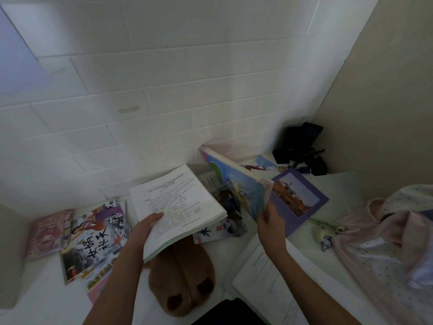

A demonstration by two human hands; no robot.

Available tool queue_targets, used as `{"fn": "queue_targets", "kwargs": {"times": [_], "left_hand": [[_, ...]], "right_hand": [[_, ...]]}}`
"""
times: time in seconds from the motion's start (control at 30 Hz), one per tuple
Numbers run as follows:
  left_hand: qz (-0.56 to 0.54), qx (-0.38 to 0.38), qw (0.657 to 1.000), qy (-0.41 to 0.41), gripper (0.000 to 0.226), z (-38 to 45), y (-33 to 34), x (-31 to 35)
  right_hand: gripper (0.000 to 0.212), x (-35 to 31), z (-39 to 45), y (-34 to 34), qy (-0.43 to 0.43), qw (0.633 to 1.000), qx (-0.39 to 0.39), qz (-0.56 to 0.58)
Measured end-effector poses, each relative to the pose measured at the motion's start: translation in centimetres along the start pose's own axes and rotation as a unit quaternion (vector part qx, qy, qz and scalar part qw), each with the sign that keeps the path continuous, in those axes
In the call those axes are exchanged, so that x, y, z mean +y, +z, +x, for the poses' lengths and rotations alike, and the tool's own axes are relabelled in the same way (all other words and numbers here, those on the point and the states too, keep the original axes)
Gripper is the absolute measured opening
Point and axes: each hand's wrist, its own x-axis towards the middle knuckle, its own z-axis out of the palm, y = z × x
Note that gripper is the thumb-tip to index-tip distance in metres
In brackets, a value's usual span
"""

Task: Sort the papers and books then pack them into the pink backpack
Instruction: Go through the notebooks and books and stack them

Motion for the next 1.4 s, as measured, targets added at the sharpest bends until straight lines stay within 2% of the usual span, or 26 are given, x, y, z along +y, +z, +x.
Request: {"fn": "queue_targets", "kwargs": {"times": [0.1, 0.23, 0.3, 0.4, 0.5, 0.63, 0.73, 0.8, 0.83, 0.87, 0.93, 0.97, 1.03, 1.13, 1.17, 1.23, 1.27, 1.3, 1.4], "left_hand": [[0.003, 0.025, 1.000, 0.005, 0.024, 0.0, 0.3, -0.2], [0.017, 0.065, 0.998, 0.020, 0.036, 0.0, 0.9, -0.4], [0.037, 0.085, 0.995, 0.029, 0.039, 0.1, 1.3, -0.3], [0.045, 0.094, 0.994, 0.033, 0.037, 0.2, 1.4, -0.3], [0.049, 0.097, 0.993, 0.034, 0.031, 0.2, 1.2, -0.4], [0.065, 0.100, 0.992, 0.028, 0.031, 0.5, 1.1, -0.4], [0.069, 0.102, 0.992, 0.024, 0.030, 0.6, 1.0, -0.4], [0.061, 0.097, 0.993, 0.018, 0.026, 0.6, 0.9, -0.5], [0.055, 0.092, 0.994, 0.016, 0.026, 0.6, 0.9, -0.5], [0.050, 0.087, 0.995, 0.013, 0.027, 0.6, 0.8, -0.6], [0.039, 0.074, 0.997, 0.005, 0.029, 0.7, 0.7, -0.8], [0.031, 0.066, 0.997, 0.001, 0.029, 0.8, 0.7, -0.7], [0.034, 0.059, 0.998, -0.007, 0.025, 0.9, 0.6, -0.4], [0.075, 0.075, 0.994, -0.011, 0.021, 1.2, 0.4, -0.2], [0.082, 0.072, 0.994, -0.008, 0.022, 1.3, 0.2, -0.3], [0.070, 0.049, 0.996, -0.010, 0.021, 1.1, 0.0, -0.6], [0.065, 0.046, 0.997, -0.013, 0.020, 0.9, -0.2, -0.7], [0.066, 0.045, 0.997, -0.011, 0.019, 0.7, -0.2, -0.8], [0.081, 0.052, 0.995, 0.007, 0.021, 0.5, 0.2, -0.7]], "right_hand": [[0.011, 0.1, 0.5, -0.8, 0.061, 0.995, 0.011, 0.081], [0.025, 0.7, 1.8, -1.6, 0.171, 0.970, 0.033, 0.172], [0.028, 0.7, 2.1, -1.7, 0.222, 0.942, 0.030, 0.249], [0.045, 0.7, 2.4, -1.3, 0.264, 0.906, 0.022, 0.331], [0.043, 0.9, 2.6, -1.5, 0.330, 0.839, 0.080, 0.425], [0.049, 0.8, 3.6, -2.4, 0.333, 0.762, 0.075, 0.551], [0.047, 0.4, 4.1, -2.8, 0.334, 0.721, 0.072, 0.603], [0.045, 0.1, 4.1, -2.8, 0.321, 0.707, 0.073, 0.626], [0.046, -0.1, 4.0, -2.7, 0.318, 0.715, 0.075, 0.619], [0.047, -0.4, 3.8, -2.6, 0.320, 0.738, 0.077, 0.589], [0.051, -1.1, 3.3, -1.5, 0.328, 0.814, 0.078, 0.473], [0.048, -1.7, 2.7, -0.5, 0.334, 0.837, 0.070, 0.428], [0.031, -3.2, 0.7, 1.7, 0.359, 0.836, 0.001, 0.415], [0.025, -4.4, -2.6, 4.0, 0.399, 0.762, -0.235, 0.453], [0.027, -3.9, -3.3, 4.3, 0.393, 0.760, -0.303, 0.420], [0.027, -2.3, -3.6, 4.1, 0.350, 0.799, -0.397, 0.286], [0.027, -1.5, -3.4, 3.6, 0.331, 0.828, -0.401, 0.208], [0.028, -0.5, -2.8, 3.1, 0.323, 0.857, -0.373, 0.152], [0.020, 2.5, -0.4, 0.0, 0.312, 0.926, -0.200, 0.067]]}}
